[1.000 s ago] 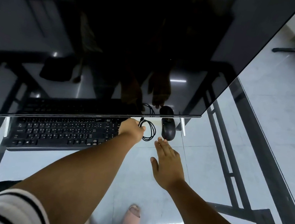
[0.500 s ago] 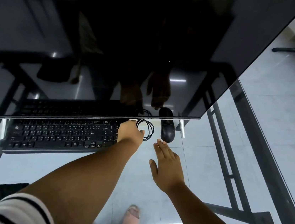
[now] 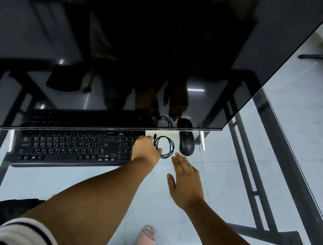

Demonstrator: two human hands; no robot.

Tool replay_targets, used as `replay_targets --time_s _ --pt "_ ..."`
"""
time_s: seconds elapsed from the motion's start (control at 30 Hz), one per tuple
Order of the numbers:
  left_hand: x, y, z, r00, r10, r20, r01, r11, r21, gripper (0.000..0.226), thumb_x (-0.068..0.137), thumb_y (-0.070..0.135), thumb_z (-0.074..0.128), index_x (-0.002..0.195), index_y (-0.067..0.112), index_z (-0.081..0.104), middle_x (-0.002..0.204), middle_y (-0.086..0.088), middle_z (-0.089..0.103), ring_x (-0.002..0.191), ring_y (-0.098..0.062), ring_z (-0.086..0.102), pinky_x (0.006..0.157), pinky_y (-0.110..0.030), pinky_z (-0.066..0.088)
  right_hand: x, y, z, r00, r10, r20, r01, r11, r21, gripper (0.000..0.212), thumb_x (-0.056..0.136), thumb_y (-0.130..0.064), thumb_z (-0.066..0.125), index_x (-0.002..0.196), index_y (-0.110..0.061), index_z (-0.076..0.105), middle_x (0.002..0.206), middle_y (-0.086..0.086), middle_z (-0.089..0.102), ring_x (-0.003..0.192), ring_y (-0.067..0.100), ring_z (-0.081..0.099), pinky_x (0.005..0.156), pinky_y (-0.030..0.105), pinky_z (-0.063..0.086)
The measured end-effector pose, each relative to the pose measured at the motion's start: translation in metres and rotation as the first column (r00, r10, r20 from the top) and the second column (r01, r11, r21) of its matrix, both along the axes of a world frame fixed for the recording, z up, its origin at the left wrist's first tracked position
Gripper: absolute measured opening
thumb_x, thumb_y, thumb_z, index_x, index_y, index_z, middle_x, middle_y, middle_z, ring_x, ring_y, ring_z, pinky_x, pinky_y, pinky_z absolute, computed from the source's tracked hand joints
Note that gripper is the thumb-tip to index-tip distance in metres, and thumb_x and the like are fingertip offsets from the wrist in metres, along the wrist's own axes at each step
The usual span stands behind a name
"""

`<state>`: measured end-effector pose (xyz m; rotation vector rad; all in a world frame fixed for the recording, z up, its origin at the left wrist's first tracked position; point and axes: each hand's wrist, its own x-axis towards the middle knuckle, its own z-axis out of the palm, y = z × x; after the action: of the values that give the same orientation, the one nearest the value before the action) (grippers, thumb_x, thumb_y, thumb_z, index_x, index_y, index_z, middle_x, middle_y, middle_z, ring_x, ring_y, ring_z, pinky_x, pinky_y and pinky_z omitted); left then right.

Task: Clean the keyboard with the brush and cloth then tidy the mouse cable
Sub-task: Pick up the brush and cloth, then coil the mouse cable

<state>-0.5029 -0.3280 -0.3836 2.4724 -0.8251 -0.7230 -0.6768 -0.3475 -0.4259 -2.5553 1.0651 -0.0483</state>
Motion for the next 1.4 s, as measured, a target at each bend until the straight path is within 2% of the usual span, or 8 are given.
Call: replay_targets --time_s 0.23,0.37,0.67,0.9,1.03,1.2,1.3,1.4 --pt "0.009 0.029 0.009 1.0 -0.008 0.014 0.01 0.992 -0.126 0.042 0.094 0.027 0.06 0.134 0.016 0.054 0.126 -0.007 0.058 0.109 -0.02 0.06 0.091 -0.027 0.048 0.01 0.008 0.007 0.996 -0.086 -0.001 0.086 0.996 0.034 0.057 0.097 -0.029 0.047 0.151 -0.017 0.032 0.161 -0.001 0.024 0.148 0.017 0.02 0.117 0.037 0.023" --pt "0.025 0.061 0.019 0.999 0.044 0.022 -0.038 0.973 -0.226 0.032 0.092 0.023 0.06 0.123 0.015 0.063 0.114 -0.005 0.064 0.104 -0.018 0.062 0.088 -0.023 0.046 0.025 0.025 0.017 0.972 -0.196 0.126 0.195 0.981 0.016 0.051 0.09 -0.023 0.058 0.14 -0.017 0.047 0.144 0.001 0.047 0.131 0.022 0.045 0.102 0.04 0.04" --pt "0.1 0.204 0.021 0.97 0.243 0.018 -0.234 0.949 -0.21 0.021 0.091 0.02 0.061 0.111 0.017 0.068 0.101 -0.001 0.069 0.087 -0.016 0.064 0.078 -0.02 0.044 0.096 0.115 0.03 0.947 -0.144 0.286 0.07 0.964 0.255 0.038 0.091 -0.018 0.054 0.129 -0.019 0.055 0.123 -0.001 0.057 0.109 0.017 0.057 0.092 0.029 0.048" --pt "0.145 0.309 0.028 0.931 0.361 0.049 -0.349 0.922 -0.166 0.031 0.09 0.031 0.063 0.119 0.02 0.061 0.112 0.003 0.064 0.094 -0.015 0.06 0.082 -0.029 0.047 0.148 0.19 0.042 0.987 -0.124 0.099 0.069 0.897 0.436 0.01 0.091 -0.031 0.057 0.091 -0.022 0.06 0.069 -0.011 0.062 0.069 0.012 0.059 0.063 0.023 0.045" --pt "0.16 0.355 0.024 0.913 0.407 0.034 -0.403 0.911 -0.089 0.068 0.08 0.052 0.07 0.133 0.018 0.046 0.129 -0.002 0.052 0.113 -0.023 0.055 0.092 -0.042 0.05 0.167 0.223 0.042 0.992 -0.12 -0.03 0.12 0.868 0.482 0.022 0.084 -0.044 0.064 0.076 -0.025 0.056 0.075 -0.009 0.064 0.072 0.011 0.061 0.059 0.024 0.046" --pt "0.165 0.382 0.016 0.918 0.367 -0.15 -0.355 0.929 0.098 0.089 0.067 0.059 0.079 0.134 0.013 0.042 0.127 -0.007 0.054 0.113 -0.025 0.056 0.091 -0.038 0.05 0.181 0.248 0.046 0.979 -0.163 -0.118 0.201 0.831 0.519 0.035 0.075 -0.047 0.076 0.07 -0.021 0.053 0.073 -0.009 0.063 0.069 0.006 0.06 0.056 0.022 0.042" --pt "0.162 0.387 0.013 0.928 0.329 -0.176 -0.301 0.939 0.168 0.08 0.069 0.049 0.082 0.128 0.012 0.044 0.119 -0.006 0.056 0.111 -0.026 0.057 0.087 -0.035 0.049 0.188 0.255 0.05 0.968 -0.191 -0.166 0.249 0.825 0.508 0.034 0.075 -0.041 0.078 0.065 -0.019 0.054 0.068 -0.005 0.062 0.066 0.01 0.062 0.057 0.024 0.046" --pt "0.159 0.386 0.015 0.931 0.287 -0.224 -0.239 0.946 0.218 0.044 0.074 0.039 0.08 0.1 0.016 0.054 0.097 0.0 0.06 0.097 -0.023 0.061 0.079 -0.032 0.05 0.193 0.256 0.05 0.947 -0.251 -0.2 0.32 0.788 0.526 0.026 0.074 -0.034 0.078 0.069 -0.013 0.063 0.067 0.0 0.067 0.064 0.016 0.067 0.063 0.03 0.056"
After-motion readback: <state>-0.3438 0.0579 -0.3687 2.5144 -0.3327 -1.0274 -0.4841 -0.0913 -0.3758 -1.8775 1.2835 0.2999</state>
